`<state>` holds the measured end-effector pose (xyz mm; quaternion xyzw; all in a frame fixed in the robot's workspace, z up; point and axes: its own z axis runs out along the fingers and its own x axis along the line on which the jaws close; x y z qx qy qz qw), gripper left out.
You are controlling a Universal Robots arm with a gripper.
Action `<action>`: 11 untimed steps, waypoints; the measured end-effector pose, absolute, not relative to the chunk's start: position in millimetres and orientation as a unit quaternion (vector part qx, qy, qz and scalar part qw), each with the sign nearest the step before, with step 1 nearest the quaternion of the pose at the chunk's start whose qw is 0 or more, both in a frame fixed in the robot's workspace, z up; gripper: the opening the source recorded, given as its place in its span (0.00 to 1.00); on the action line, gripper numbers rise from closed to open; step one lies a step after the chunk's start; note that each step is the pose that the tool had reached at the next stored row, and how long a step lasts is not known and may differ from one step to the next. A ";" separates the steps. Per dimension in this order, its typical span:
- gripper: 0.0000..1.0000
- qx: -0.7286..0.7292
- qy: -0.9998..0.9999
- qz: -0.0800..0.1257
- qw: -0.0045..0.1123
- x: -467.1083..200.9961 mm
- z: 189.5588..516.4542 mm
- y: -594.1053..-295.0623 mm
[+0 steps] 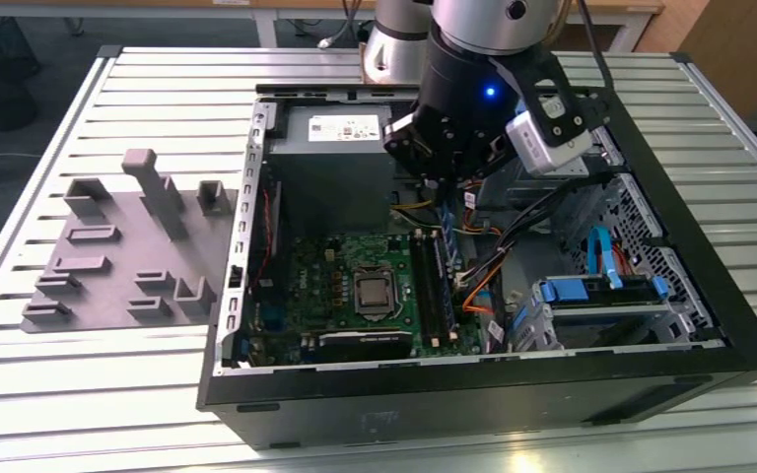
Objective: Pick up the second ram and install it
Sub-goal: 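Insert the second ram into the second slot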
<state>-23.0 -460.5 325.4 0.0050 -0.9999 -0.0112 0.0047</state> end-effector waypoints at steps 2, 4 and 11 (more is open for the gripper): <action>0.14 0.005 -1.000 -0.011 0.005 -23.0 325.2 -460.7; 0.14 0.005 -1.000 -0.011 0.005 -22.9 324.5 -460.8; 0.14 0.005 -1.000 -0.011 0.006 -23.0 312.8 -460.9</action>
